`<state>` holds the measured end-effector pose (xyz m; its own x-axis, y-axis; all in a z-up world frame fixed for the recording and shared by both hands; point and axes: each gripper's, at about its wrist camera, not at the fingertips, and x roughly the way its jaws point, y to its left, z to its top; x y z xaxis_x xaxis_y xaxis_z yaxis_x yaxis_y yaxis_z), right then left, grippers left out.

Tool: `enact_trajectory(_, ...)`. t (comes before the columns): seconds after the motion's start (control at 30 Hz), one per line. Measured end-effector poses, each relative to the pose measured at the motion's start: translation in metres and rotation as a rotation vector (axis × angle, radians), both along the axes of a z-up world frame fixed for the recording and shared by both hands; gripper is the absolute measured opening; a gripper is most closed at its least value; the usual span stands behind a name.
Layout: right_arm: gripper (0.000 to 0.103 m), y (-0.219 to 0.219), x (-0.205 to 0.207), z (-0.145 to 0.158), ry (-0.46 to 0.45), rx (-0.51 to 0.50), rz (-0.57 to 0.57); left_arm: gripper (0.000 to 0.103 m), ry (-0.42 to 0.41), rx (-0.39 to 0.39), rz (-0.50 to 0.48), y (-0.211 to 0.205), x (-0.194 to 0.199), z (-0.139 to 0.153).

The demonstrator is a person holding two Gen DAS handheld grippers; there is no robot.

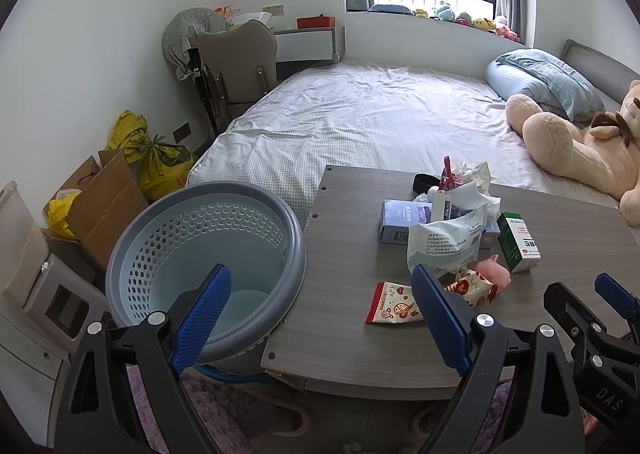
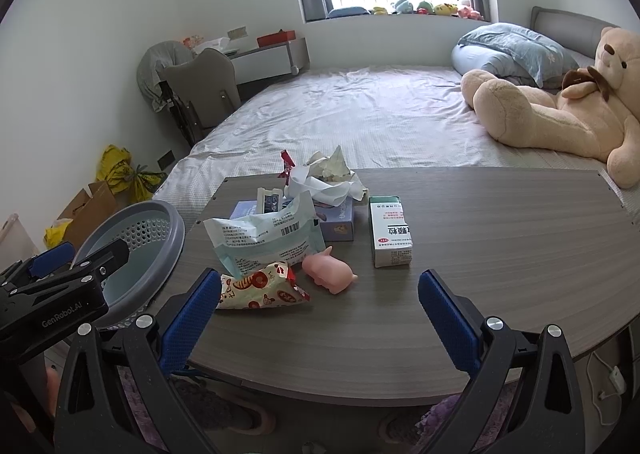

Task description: Collect trash

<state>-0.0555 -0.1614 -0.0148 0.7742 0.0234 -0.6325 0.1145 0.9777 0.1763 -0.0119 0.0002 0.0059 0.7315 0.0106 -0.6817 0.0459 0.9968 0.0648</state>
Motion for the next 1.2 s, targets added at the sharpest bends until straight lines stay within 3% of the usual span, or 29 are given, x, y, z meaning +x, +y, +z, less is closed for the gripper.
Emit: enact_trajectory(1.2,0.097,-0.0012,0.0001,-0.0024,-0.003,0.002,-0.001,0.087,0.002,0.003,-0.001,-0.0001,0.0009,-0.0008)
